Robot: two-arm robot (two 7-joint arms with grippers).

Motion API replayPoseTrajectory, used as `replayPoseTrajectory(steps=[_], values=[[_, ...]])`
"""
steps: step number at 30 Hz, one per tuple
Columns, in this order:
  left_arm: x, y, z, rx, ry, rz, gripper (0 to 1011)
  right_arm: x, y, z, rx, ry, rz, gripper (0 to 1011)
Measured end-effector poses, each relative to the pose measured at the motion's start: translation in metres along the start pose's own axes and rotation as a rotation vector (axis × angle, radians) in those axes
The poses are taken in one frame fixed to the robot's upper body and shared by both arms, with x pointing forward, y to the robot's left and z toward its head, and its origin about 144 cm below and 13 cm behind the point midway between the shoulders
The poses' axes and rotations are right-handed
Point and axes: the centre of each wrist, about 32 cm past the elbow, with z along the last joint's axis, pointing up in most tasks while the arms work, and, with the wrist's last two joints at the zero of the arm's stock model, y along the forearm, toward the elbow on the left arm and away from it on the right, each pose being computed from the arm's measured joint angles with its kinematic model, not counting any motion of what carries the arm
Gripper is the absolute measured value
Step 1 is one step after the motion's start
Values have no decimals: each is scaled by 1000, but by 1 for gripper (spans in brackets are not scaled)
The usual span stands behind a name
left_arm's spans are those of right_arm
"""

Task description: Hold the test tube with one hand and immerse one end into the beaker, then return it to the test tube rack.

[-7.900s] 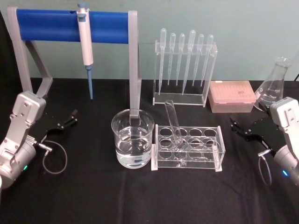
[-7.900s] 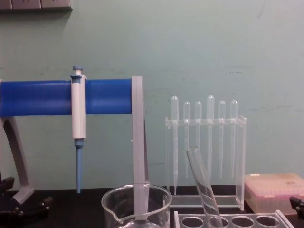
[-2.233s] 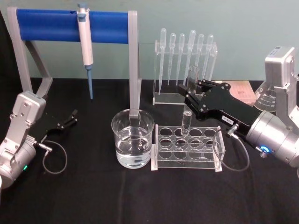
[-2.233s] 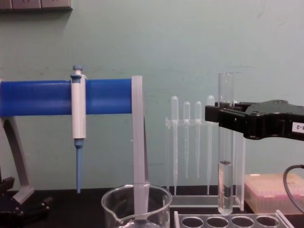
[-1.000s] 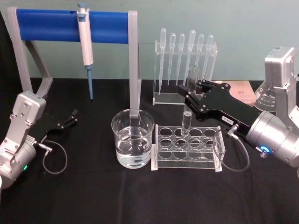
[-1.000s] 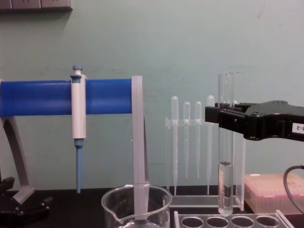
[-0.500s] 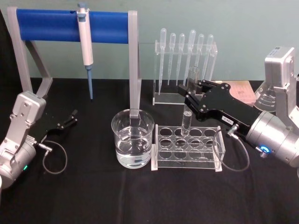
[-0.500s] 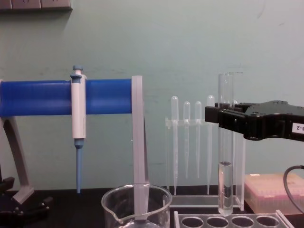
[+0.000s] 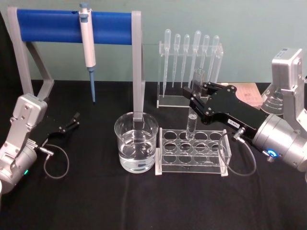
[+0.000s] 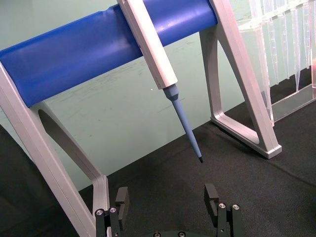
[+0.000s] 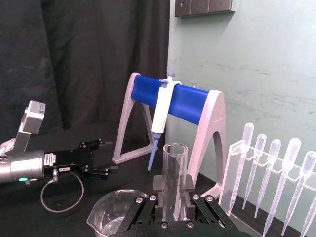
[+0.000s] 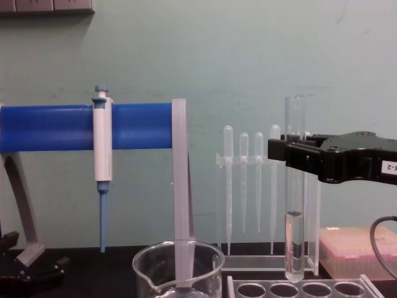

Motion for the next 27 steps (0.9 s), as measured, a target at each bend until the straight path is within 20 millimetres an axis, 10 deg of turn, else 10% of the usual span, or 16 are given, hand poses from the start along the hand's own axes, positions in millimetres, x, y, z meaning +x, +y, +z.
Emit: replayPoseTrajectory(steps=[27], values=[[0,0,0,0,0,0,1000,0,0,0,0,0,0,227]])
